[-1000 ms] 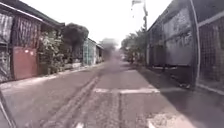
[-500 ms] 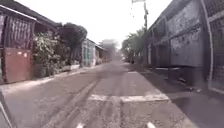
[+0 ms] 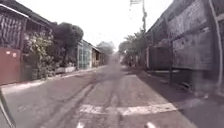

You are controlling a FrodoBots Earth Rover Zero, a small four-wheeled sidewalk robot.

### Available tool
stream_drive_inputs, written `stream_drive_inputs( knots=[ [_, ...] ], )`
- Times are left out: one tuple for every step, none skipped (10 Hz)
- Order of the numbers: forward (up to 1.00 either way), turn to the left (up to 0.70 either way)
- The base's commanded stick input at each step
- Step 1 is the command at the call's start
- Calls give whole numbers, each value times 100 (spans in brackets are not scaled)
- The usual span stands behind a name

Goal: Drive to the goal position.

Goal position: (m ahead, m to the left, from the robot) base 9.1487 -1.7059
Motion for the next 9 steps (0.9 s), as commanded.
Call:
stream_drive_inputs(
  knots=[
    [70, 1],
    [70, 1],
    [70, 1],
    [70, 1],
    [70, 1],
    [70, 1],
    [70, 1],
    [70, 1],
    [70, 1]
  ],
)
